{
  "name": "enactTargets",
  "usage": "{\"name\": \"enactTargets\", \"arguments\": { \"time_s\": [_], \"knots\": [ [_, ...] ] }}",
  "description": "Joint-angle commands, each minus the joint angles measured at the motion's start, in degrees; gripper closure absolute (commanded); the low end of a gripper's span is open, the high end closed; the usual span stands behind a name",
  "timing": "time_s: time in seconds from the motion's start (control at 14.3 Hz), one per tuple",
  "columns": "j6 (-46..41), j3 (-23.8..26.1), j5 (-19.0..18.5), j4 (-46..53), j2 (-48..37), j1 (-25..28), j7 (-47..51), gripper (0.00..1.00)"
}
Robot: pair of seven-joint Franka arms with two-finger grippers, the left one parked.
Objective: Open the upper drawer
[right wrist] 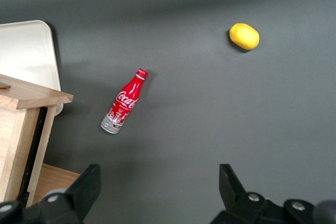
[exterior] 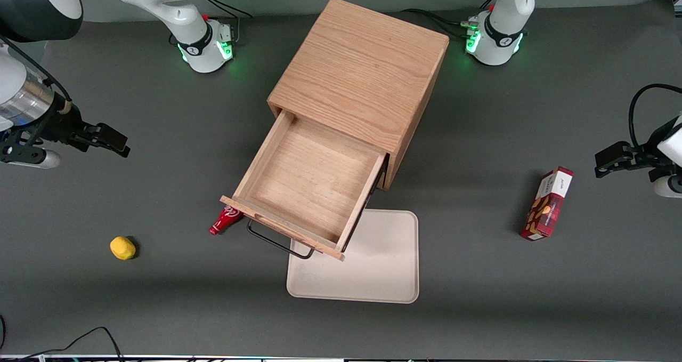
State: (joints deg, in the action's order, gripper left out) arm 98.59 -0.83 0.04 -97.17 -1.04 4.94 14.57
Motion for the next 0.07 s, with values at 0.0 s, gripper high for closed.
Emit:
{"name": "enactTargets", "arguments": {
  "time_s": [0.0],
  "knots": [
    [-1.5,0.3,-0.5,2.8,1.6,0.1,-0.7,0.00]
  ]
}}
